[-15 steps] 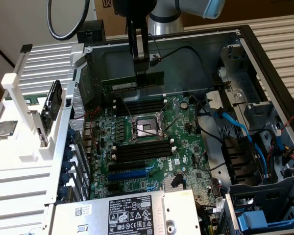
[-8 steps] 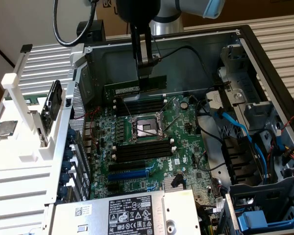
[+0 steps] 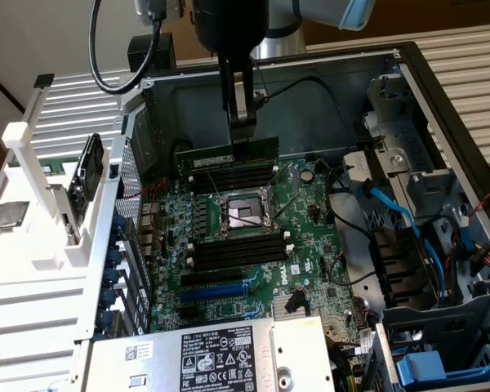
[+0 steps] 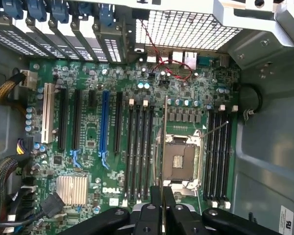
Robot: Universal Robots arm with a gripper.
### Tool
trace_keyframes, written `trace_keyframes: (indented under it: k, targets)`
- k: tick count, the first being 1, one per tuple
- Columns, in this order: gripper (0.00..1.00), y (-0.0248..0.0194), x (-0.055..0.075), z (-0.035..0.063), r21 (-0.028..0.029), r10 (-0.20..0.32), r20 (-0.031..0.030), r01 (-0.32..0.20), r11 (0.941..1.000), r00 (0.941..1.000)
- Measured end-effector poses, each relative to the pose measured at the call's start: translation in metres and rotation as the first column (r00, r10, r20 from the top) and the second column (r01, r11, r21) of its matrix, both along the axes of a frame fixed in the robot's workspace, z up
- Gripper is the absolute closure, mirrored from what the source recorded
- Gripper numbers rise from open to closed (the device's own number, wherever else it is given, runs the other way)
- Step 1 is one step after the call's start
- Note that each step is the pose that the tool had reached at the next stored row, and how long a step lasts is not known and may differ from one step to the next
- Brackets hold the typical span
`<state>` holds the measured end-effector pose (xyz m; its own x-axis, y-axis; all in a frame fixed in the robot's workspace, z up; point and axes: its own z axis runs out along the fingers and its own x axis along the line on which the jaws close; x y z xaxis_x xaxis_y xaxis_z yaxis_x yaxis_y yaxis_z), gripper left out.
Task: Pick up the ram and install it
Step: 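Pick up the ram and move it above insertion slot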
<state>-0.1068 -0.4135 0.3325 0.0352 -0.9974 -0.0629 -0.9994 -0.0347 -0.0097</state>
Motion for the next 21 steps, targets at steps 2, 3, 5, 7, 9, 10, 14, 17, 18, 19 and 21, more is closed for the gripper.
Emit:
trace_keyframes:
  k: [2, 3, 5, 7, 9, 10, 14, 17, 18, 19, 21]
  targets:
    - [0.87, -0.0022, 0.0, -0.0048, 0.0001, -0.011, 0.0, 0.011, 0.9999, 0.9999]
    - [0.87, -0.0031, 0.0, -0.0064, -0.0001, -0.014, -0.0001, 0.014, 0.9999, 0.9999]
    - [0.87, -0.0048, 0.001, -0.0101, 0.0002, -0.019, 0.0, 0.019, 0.9998, 0.9998]
    - [0.87, -0.0058, 0.002, -0.0138, 0.0004, -0.022, 0.0001, 0.022, 0.9998, 0.9998]
    - [0.87, -0.0067, 0.004, -0.0173, 0.0001, -0.025, -0.0001, 0.025, 0.9997, 0.9997]
    - [0.87, -0.0072, 0.004, -0.0192, 0.0003, -0.026, 0.0, 0.026, 0.9997, 0.9997]
    - [0.87, -0.0081, 0.005, -0.0265, 0.0003, -0.033, 0.0, 0.033, 0.9995, 0.9995]
    - [0.87, -0.0095, 0.005, -0.0319, 0.0002, -0.038, 0.0, 0.038, 0.9993, 0.9993]
    - [0.87, -0.0102, 0.005, -0.0339, 0.0003, -0.039, 0.0, 0.039, 0.9992, 0.9992]
    - [0.87, -0.0107, 0.005, -0.0356, 0.0003, -0.041, 0.0, 0.041, 0.9992, 0.9992]
    - [0.87, -0.0125, 0.005, -0.0393, 0.0002, -0.044, 0.0, 0.044, 0.999, 0.999]
